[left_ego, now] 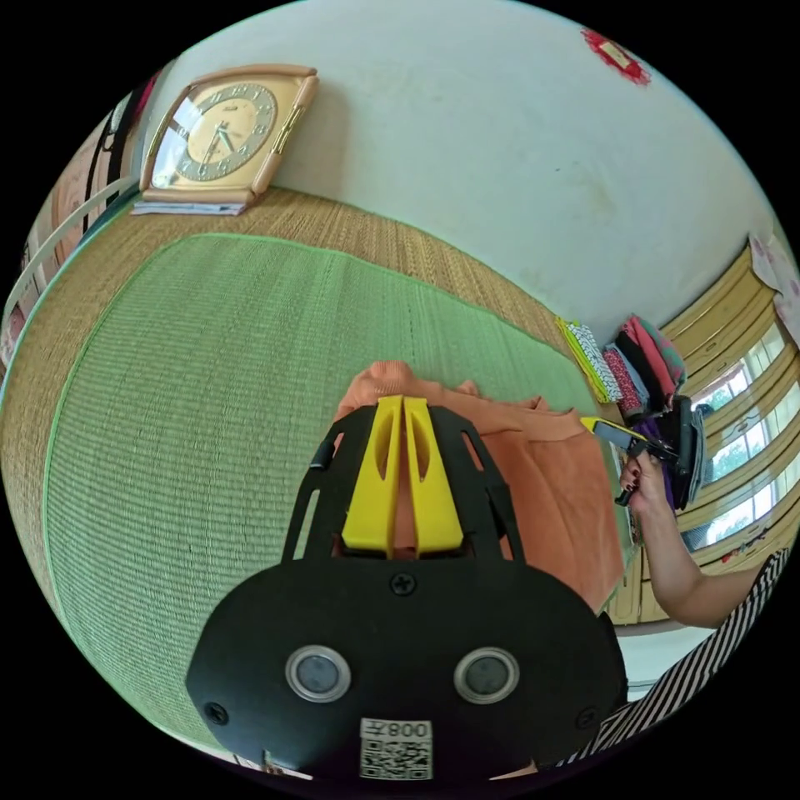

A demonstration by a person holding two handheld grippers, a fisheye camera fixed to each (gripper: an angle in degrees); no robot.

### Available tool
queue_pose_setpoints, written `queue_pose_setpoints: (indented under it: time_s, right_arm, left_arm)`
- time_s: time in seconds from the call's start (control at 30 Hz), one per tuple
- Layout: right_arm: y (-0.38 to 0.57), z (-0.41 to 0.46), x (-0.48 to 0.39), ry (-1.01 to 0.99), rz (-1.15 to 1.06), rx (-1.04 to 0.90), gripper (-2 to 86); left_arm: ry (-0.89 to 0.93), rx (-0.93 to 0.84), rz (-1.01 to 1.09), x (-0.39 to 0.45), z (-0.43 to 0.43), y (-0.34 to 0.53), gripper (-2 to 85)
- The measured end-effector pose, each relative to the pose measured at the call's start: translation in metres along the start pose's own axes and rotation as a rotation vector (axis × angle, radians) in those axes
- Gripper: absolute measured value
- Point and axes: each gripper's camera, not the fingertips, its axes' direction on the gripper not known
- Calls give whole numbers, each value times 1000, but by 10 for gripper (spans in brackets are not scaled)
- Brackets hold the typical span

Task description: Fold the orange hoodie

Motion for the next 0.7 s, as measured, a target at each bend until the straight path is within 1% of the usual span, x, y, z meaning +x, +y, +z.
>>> queue_pose_setpoints:
  time_s: [0.07,0.13,0.23,0.37,0.43,0.5,0.57,0.63,0.7]
  right_arm:
    - [15,-7,27,42,88,26,1]
    - [22,2,52,61,160,-1,1]
    - [34,20,77,-26,230,-26,1]
    - [36,20,74,-13,215,-13,1]
    - [38,27,77,-22,218,-28,0]
    - [41,32,83,-54,239,-22,0]
    - [45,35,86,-70,242,-16,0]
    - [48,38,84,-62,236,-16,0]
    - [49,42,83,-54,234,-19,0]
  left_arm:
    - [2,-59,-21,-13,8,-6,2]
    - [3,-66,-22,-19,11,-6,2]
    - [41,-47,-78,-24,1,-7,3]
    - [24,-6,-17,-13,-24,-14,7]
    - [10,-55,-19,-17,-23,-18,11]
    - [73,-41,-60,-26,-29,-19,20]
    - [160,42,-87,-34,-46,-17,50]
    - [192,99,-101,-40,-58,-15,71]
    - [174,72,-107,-45,-59,-19,82]
